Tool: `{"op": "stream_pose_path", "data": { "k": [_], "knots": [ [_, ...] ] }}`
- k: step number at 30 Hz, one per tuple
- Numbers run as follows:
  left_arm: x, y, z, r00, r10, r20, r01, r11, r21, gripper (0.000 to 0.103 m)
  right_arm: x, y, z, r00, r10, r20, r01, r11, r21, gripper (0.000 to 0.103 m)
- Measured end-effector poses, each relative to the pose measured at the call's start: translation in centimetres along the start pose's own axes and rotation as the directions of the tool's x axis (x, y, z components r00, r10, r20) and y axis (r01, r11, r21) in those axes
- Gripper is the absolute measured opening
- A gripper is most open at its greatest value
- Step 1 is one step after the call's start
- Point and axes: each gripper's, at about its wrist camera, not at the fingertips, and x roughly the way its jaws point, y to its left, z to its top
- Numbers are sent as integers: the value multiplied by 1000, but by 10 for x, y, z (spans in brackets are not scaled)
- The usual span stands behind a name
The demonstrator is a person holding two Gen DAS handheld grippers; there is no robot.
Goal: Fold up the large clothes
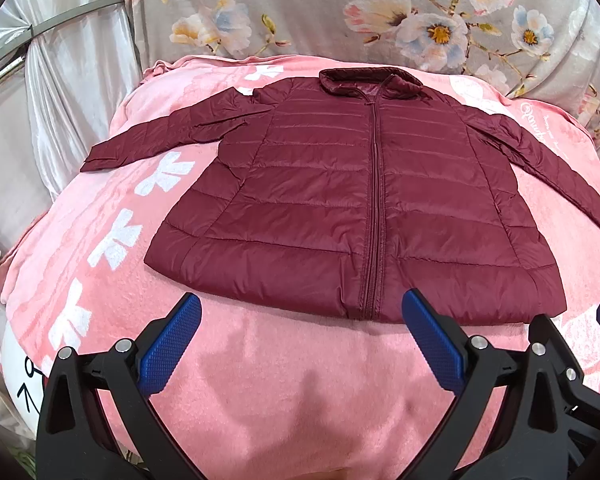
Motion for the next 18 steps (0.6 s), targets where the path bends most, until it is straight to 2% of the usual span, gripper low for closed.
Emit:
{"op": "stream_pose_path", "data": {
  "k": [11, 18],
  "knots": [
    [5, 1, -1, 1000, -9, -14, 9, 1000, 4, 98, 0, 1, 1, 1000, -2, 2, 2, 1000, -15, 92],
    [9, 16, -4, 1000, 4, -24, -5, 1000, -31, 98, 2, -4, 5, 1000, -20, 5, 20, 1000, -1, 92]
  ]
}}
